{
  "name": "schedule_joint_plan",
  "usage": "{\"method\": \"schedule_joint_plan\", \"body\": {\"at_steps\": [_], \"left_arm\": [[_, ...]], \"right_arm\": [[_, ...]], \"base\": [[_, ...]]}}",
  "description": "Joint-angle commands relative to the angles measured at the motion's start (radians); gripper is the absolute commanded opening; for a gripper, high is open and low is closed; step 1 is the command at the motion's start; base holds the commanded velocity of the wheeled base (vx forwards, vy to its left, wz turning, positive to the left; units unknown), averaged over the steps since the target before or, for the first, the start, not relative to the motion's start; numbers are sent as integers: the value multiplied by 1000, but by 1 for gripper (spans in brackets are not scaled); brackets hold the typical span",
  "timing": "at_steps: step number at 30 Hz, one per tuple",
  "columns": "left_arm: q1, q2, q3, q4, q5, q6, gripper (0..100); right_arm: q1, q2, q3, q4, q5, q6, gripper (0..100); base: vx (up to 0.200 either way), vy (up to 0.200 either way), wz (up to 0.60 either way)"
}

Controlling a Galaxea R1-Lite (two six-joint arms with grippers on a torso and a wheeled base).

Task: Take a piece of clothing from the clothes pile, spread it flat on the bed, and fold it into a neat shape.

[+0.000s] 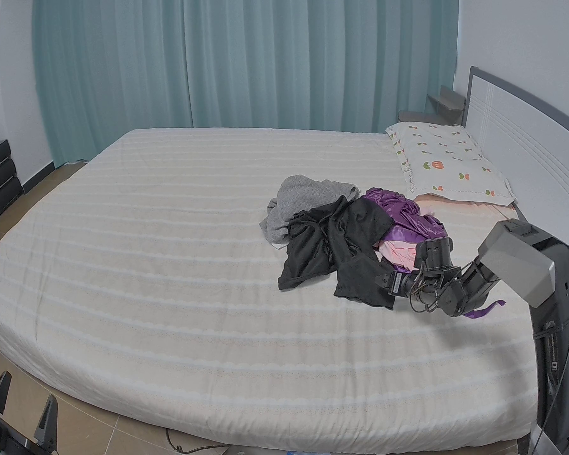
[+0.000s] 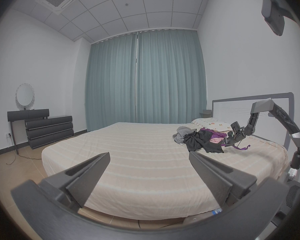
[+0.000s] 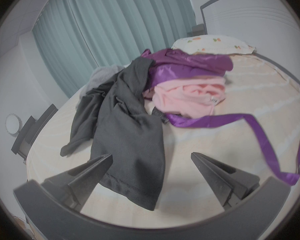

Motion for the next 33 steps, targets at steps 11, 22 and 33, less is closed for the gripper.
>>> {"method": "schedule_joint_plan", "body": {"at_steps": [11, 22, 33], "left_arm": [[0, -18, 18, 0, 0, 0, 100], [0, -18, 18, 0, 0, 0, 100], [2, -18, 18, 0, 0, 0, 100]], "right_arm": [[49, 101, -127, 42, 8, 12, 100], [69, 115, -187, 102, 8, 29, 0], [81, 86, -172, 96, 31, 214, 0]], "base": [[0, 0, 0], [0, 0, 0], [0, 0, 0]]}}
